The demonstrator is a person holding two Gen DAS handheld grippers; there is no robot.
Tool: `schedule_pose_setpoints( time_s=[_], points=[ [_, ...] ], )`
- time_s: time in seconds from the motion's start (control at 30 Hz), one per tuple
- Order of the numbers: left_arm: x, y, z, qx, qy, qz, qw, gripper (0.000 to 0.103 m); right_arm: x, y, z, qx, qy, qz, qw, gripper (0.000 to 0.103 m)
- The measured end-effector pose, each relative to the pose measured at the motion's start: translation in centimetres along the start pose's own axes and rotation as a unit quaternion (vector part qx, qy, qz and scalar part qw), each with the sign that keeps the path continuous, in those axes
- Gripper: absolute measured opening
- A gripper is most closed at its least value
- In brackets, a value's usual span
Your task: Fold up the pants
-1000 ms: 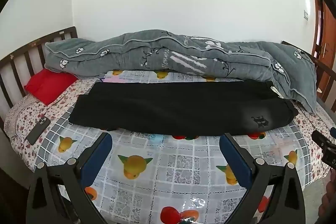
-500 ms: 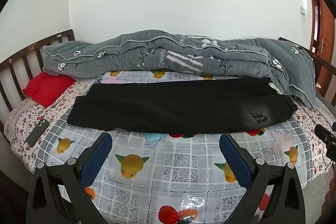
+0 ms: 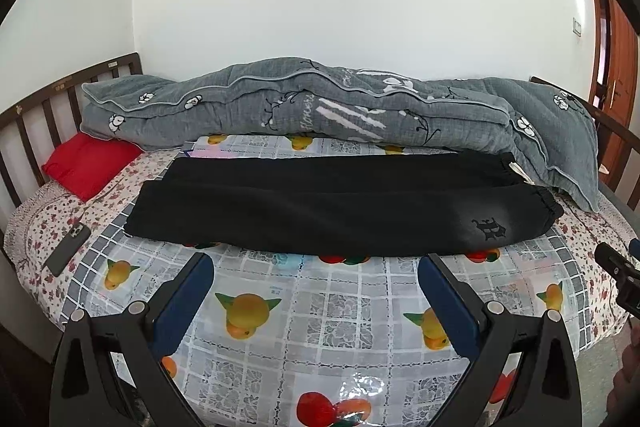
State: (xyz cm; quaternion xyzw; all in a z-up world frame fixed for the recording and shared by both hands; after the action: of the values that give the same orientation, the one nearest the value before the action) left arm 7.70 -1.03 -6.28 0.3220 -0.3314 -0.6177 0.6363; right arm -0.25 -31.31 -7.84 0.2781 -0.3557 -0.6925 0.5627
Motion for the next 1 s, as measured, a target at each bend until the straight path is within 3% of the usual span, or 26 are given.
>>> schedule_pose_setpoints(
  time_s=[1.0],
  points=[
    [-0.3, -0.2, 0.5, 0.004, -0.009, 0.006, 0.9999, 0.103, -0.7, -0.2, 1.1, 0.015, 0.006, 0.008, 1.0, 0.103]
  ],
)
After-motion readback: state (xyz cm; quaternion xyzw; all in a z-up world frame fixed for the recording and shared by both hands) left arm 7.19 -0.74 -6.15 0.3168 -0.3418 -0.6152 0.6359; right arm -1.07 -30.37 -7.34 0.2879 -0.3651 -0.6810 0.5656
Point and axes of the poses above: each gripper's, at about its wrist camera, not at the fingertips, and z roughly against the way its jaws point, x to its right, y to its top, the point moved 10 cm from there along -z, roughly the way its jaws point, and after that the axes turned 1 degree about z, right-handed, at the moved point
